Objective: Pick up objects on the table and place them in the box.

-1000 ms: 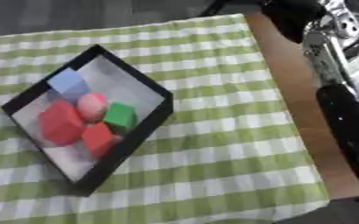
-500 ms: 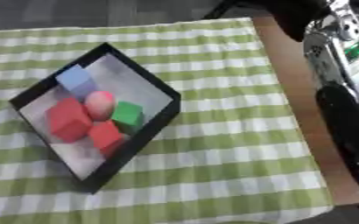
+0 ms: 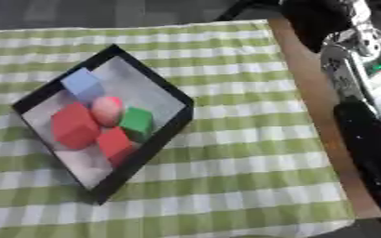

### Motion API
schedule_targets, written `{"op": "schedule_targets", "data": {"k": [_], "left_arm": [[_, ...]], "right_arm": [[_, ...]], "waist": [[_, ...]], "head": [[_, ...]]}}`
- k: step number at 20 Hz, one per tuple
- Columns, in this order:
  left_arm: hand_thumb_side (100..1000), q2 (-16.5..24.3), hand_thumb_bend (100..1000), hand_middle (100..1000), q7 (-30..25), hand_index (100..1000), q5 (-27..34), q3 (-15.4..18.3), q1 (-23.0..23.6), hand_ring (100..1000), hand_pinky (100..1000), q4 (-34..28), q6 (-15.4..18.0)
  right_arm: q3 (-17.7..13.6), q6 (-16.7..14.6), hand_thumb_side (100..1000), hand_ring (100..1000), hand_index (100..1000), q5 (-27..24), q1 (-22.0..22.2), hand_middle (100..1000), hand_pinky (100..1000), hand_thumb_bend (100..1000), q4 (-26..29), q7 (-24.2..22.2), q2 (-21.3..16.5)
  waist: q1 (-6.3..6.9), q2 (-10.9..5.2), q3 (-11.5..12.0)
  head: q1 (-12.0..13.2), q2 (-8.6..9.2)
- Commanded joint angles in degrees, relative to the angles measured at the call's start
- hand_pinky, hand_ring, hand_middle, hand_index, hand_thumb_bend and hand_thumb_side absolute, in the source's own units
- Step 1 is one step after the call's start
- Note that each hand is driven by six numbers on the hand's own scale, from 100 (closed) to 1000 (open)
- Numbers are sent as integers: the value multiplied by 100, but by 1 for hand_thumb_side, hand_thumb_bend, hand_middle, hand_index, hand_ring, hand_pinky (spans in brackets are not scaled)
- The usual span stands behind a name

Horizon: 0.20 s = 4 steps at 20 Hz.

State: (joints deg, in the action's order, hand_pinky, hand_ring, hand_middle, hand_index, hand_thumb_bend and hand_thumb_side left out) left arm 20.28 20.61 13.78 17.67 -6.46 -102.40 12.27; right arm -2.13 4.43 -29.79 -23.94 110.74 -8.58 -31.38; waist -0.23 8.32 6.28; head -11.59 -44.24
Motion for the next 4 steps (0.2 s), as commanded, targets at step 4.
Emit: {"op": "schedule_targets", "data": {"k": [4], "left_arm": [[585, -17, 393, 849, 7, 939, -162, 91, 24, 785, 853, -33, 112]], "right_arm": [[-62, -173, 263, 862, 891, 153, 61, 779, 961, 320, -34, -312, 37]], "waist": [[-48, -255, -19]], "head": [[-204, 12]]}}
